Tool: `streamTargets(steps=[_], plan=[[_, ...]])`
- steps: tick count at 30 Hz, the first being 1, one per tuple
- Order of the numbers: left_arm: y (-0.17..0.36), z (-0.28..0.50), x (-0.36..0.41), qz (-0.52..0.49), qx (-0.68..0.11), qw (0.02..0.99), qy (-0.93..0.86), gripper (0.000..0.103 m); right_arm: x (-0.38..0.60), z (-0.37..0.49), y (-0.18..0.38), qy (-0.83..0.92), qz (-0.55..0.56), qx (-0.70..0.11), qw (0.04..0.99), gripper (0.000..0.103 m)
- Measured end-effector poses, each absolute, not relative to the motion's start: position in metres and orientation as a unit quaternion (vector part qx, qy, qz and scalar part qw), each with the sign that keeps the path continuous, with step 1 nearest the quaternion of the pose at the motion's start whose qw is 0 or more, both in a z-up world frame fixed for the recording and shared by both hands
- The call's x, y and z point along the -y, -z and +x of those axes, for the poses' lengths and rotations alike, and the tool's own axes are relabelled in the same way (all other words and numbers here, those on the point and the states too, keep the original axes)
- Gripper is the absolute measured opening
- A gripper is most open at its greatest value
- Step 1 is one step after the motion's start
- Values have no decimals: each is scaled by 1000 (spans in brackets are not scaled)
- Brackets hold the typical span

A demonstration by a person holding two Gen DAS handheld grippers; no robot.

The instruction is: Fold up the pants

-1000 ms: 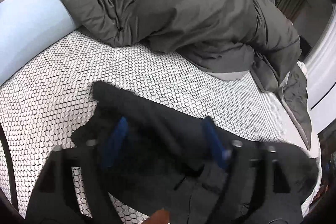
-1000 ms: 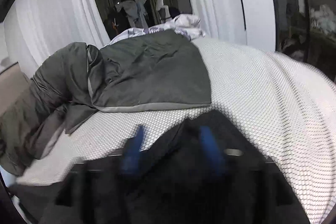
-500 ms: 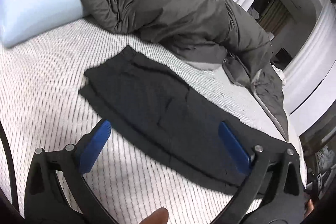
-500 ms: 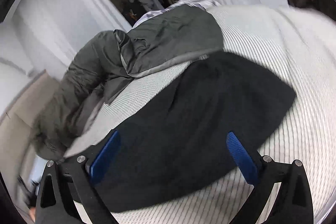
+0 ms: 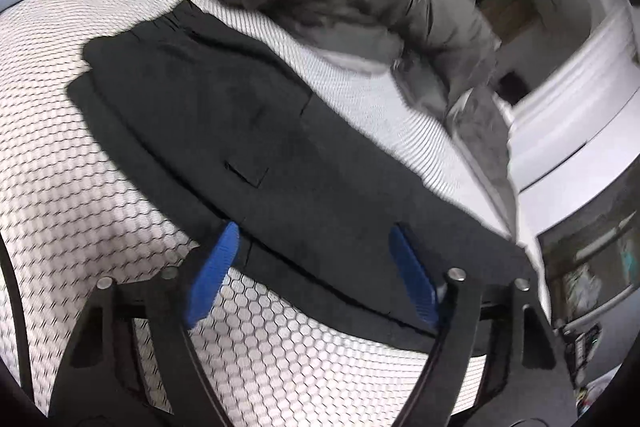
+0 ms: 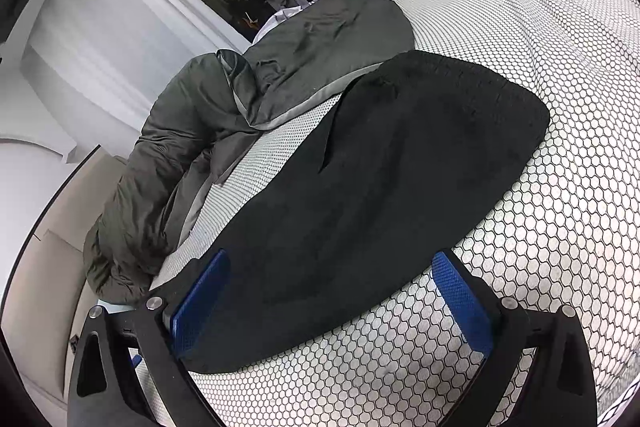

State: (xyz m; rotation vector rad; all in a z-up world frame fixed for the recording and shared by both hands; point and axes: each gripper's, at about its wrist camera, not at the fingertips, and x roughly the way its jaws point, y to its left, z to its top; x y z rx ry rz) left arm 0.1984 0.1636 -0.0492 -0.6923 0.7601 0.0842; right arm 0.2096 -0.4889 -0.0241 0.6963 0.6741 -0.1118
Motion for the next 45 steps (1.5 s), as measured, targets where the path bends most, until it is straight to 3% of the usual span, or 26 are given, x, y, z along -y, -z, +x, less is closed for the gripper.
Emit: streamTargets(steps=[4,6,8,13,21,26,31,33,35,38,39,40,42,45], plan=[[72,216,-162,-348,-397,848,-41,67,485,216,24,53,326,-332,884,102],[79,222,-165,-356,-395,846,-48,53,484,221,25,50,326,-335,882,102],[80,225,-169,-352,-385,850,-74,3,483,225,26,50,326,-338,881,102],[71,204,-179,-363,-358,858,-68,2,488,227,33,64,331,-347,875,102],[69,179,-191,-376,-379,842,-76,8,505,225,44,78,363,-353,859,102],[75,174,-190,-377,-387,839,-60,42,511,227,51,77,380,-364,847,102],[97,197,-204,-423,-378,821,-69,42,511,233,59,79,391,-376,836,102],[100,202,-209,-436,-365,819,-72,37,512,237,62,74,396,-375,835,102],[100,203,-212,-434,-356,823,-80,14,517,244,67,62,409,-373,830,102],[98,210,-210,-427,-348,831,-78,6,523,260,76,40,424,-366,827,82],[96,210,-209,-423,-345,834,-78,6,526,264,80,37,432,-364,824,67],[92,209,-208,-414,-341,840,-79,6,528,269,85,39,440,-361,821,44],[85,207,-205,-403,-335,848,-78,6,532,272,92,52,454,-353,817,16],[73,197,-201,-386,-326,860,-76,5,534,268,90,40,474,-326,817,5]])
